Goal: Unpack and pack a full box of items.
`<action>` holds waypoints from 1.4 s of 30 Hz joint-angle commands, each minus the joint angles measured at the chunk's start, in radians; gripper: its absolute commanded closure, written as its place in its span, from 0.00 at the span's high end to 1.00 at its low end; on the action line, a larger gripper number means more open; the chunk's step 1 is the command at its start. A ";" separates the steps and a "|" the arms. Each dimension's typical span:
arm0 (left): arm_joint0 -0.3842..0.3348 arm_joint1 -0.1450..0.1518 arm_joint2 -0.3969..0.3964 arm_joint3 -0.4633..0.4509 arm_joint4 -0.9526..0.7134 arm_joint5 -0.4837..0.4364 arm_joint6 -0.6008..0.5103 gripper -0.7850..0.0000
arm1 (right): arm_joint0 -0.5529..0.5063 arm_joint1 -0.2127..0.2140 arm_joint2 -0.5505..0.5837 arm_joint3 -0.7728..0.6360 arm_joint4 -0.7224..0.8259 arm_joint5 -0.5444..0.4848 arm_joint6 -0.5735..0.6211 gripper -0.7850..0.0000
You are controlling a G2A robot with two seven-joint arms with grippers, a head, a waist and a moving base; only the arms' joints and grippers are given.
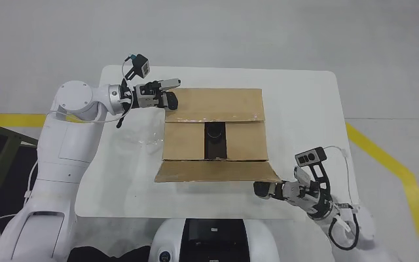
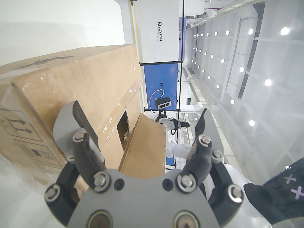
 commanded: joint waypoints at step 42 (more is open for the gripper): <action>0.000 0.000 0.000 0.000 0.000 0.000 0.000 1.00 | 0.430 -0.015 -0.149 0.280 -0.277 0.016 -0.198 1.00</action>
